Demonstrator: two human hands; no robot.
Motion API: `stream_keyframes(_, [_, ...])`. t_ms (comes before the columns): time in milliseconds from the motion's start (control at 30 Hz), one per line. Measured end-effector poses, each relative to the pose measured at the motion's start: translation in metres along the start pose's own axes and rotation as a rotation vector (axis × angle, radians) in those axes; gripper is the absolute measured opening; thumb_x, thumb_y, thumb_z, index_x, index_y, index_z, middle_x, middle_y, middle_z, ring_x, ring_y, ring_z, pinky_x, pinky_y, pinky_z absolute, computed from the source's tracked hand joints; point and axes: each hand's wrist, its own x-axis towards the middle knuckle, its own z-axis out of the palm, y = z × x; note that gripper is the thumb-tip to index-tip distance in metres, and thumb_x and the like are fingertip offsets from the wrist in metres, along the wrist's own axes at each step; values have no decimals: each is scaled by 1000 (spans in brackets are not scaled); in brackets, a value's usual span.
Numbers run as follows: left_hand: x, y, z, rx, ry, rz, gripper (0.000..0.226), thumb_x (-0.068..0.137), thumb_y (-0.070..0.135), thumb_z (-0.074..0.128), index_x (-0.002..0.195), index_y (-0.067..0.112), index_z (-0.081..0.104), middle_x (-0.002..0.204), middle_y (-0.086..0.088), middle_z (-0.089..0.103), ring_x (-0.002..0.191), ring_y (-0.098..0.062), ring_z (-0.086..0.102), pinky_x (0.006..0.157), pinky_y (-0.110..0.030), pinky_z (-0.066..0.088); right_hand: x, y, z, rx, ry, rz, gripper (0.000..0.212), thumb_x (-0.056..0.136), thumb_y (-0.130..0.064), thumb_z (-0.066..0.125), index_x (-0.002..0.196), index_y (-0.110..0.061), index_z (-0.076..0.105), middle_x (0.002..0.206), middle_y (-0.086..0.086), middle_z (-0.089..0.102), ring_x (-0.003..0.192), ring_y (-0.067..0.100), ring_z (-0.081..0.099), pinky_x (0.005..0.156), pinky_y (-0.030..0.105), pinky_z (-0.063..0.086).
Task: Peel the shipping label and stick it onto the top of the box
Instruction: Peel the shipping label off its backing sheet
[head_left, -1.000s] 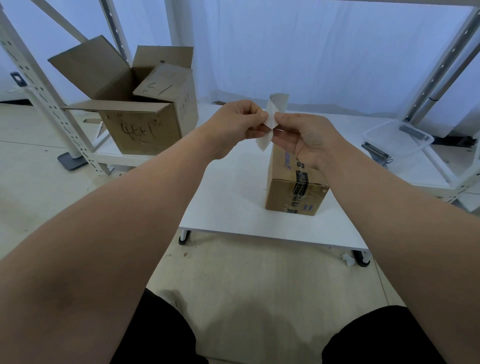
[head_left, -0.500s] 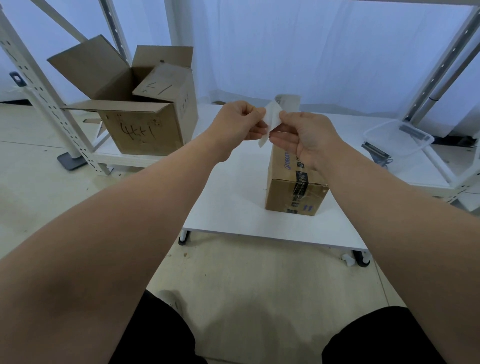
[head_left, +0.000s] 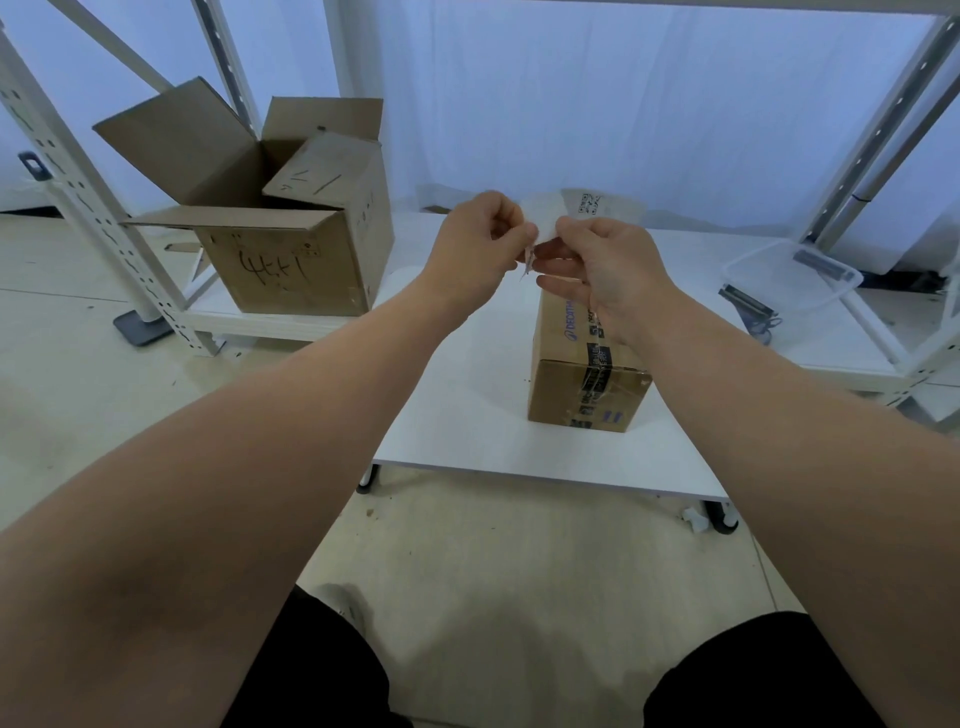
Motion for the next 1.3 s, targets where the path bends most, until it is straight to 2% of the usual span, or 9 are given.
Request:
stream_keyframes(133, [1,0,-2,100,45,152,9,88,11,58,80,11,54,70,2,59,68,-15,57,68,-29,50,-2,-1,-1,50,-136,-26,26,88,-32,64,95,-7,67,97,9,73,91,22,72,80,35,59])
stream_keyframes(233, [1,1,-2,113,54,184,5,85,9,58,81,11,58,66,6,59,64,-10,55,62,-21,45,-4,0,-1,-26,-180,-94,23,87,-27,67,90,-4,66,90,9,74,90,20,72,82,34,58])
stream_keyframes(300, [0,3,-2,77,45,181,4,84,7,58,81,10,59,65,3,61,66,-13,58,64,-26,49,-4,1,-1,-24,-158,-121,22,88,-22,66,91,-1,68,87,10,73,87,21,72,82,34,58])
stream_keyframes(433, [1,4,-3,-38,27,120,7,88,9,58,81,8,56,70,-3,63,68,-17,59,70,-32,52,-3,1,-1,-1,-107,-134,22,90,-14,61,98,6,67,89,13,73,83,22,72,81,33,59])
stream_keyframes(633, [3,1,-5,-90,-40,-30,11,93,14,54,83,12,52,80,-7,58,66,-10,48,62,-17,42,-3,-2,2,-4,-45,-132,16,89,-13,63,93,2,67,83,7,70,70,10,70,72,27,59])
stream_keyframes(767, [5,0,-6,-182,-46,-133,15,93,15,54,79,10,54,68,1,53,59,-10,43,61,-18,41,-3,-2,5,-19,-26,-128,21,90,-13,62,99,6,64,85,8,70,70,8,70,71,27,60])
stream_keyframes(1033, [9,-6,-11,-215,-104,-248,16,94,9,53,79,4,58,71,-5,45,60,-13,35,56,-21,35,0,1,3,-103,-54,-73,13,90,-14,61,79,-8,65,87,8,73,81,16,72,74,29,60])
stream_keyframes(1133, [11,-9,-16,-251,-133,-283,10,94,9,52,90,2,59,73,-4,45,59,-11,37,53,-17,37,2,0,2,-72,-73,-49,11,89,-14,62,80,-8,64,86,11,73,80,19,71,78,31,59])
stream_keyframes(1300, [6,-8,-13,-147,-103,-282,17,92,17,57,84,4,63,75,-3,55,63,-10,47,60,-17,45,1,10,3,17,-44,-2,12,90,-11,62,80,-4,64,83,11,72,75,20,71,80,34,59])
